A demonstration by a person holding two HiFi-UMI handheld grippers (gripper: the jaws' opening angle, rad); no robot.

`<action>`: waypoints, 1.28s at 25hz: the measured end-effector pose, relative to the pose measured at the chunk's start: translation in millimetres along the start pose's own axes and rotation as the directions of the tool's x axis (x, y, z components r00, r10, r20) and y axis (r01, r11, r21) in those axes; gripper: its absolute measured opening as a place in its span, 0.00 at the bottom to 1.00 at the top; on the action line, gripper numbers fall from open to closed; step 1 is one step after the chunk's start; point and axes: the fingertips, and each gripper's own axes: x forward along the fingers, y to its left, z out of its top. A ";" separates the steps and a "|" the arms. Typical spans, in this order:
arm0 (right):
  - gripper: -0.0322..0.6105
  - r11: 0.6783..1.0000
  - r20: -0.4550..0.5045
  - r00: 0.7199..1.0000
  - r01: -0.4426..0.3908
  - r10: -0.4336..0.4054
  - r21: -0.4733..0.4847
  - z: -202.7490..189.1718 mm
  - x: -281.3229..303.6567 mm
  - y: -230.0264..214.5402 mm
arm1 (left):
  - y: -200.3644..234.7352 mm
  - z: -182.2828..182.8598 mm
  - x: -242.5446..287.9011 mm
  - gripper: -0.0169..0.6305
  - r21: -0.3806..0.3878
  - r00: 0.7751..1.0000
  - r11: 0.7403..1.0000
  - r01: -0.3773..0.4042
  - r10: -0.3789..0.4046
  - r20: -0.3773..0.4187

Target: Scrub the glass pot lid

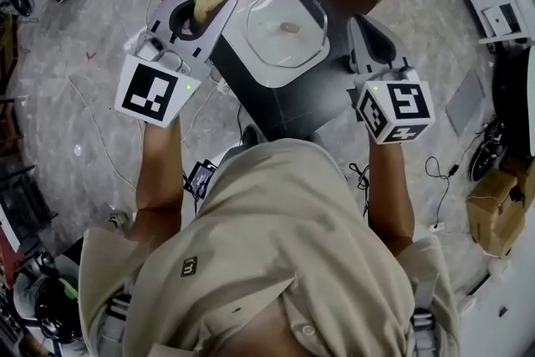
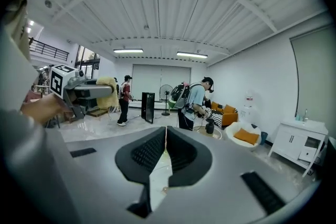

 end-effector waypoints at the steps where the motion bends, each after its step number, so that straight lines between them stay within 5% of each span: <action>1: 0.09 1.000 0.007 1.000 -0.004 0.004 -0.007 2.9 -3.1 1.4 | -3.3 5.6 -5.0 0.10 0.013 1.000 1.000 -0.013 0.013 0.011; 11: 0.08 0.996 0.029 0.999 -0.027 0.030 -0.090 20.0 -36.4 21.2 | -39.6 58.4 -41.6 0.10 0.158 0.993 0.987 -0.015 -0.005 0.120; 25: 0.08 0.997 0.032 0.999 0.002 0.000 -0.080 17.3 -62.3 39.9 | -49.4 47.0 -65.2 0.10 0.132 0.995 0.991 0.016 -0.029 0.100; 32: 0.08 0.997 0.038 0.999 0.012 -0.009 -0.072 -3.7 -123.6 9.0 | -115.0 67.7 -55.4 0.10 0.146 0.995 0.989 0.021 -0.035 0.098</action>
